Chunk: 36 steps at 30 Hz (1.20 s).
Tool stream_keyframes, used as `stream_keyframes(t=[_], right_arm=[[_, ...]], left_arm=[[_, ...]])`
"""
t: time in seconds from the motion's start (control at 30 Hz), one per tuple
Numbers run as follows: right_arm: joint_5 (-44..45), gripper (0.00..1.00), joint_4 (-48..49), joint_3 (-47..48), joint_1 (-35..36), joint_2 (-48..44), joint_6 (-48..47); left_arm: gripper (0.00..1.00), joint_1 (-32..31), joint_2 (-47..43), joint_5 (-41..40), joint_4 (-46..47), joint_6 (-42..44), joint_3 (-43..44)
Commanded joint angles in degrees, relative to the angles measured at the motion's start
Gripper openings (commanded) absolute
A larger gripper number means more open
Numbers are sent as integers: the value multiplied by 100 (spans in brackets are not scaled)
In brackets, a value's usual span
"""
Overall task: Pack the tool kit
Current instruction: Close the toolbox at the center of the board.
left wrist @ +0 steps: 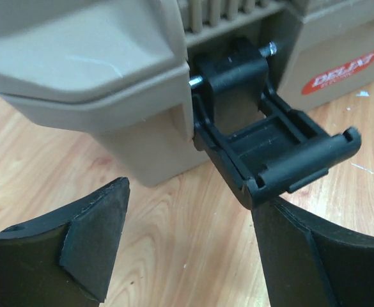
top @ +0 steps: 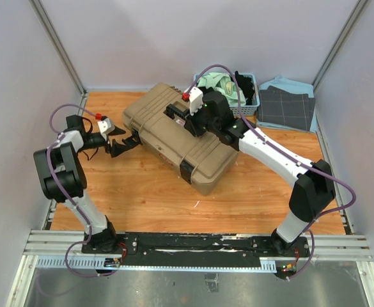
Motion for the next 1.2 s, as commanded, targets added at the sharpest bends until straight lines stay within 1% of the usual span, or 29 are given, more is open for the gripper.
stream_keyframes(t=[0.0,0.13,0.17,0.27,0.43,0.7,0.9,1.17], right_arm=[[-417,1,-903,51,128,20,-152],[-412,1,-902,65,127,68,-117],[-416,1,-899,75,128,87,-112],[-417,1,-899,110,126,122,-108],[-456,1,-937,185,120,171,-108],[-478,1,-985,257,124,187,-86],[-469,1,-991,210,123,141,-39],[-471,1,-986,281,137,152,17]], left_arm=[[80,-71,644,164,-3719,3219,825],[80,-186,678,180,-3746,3376,866],[80,-210,685,220,-3874,3540,882],[80,-269,745,490,-4232,3944,912],[80,-388,832,758,-4315,4118,896],[81,-408,1390,1060,-4351,3477,1377],[83,-408,1504,1144,-4355,3173,1531],[83,-452,1745,1189,-4336,2679,1981]])
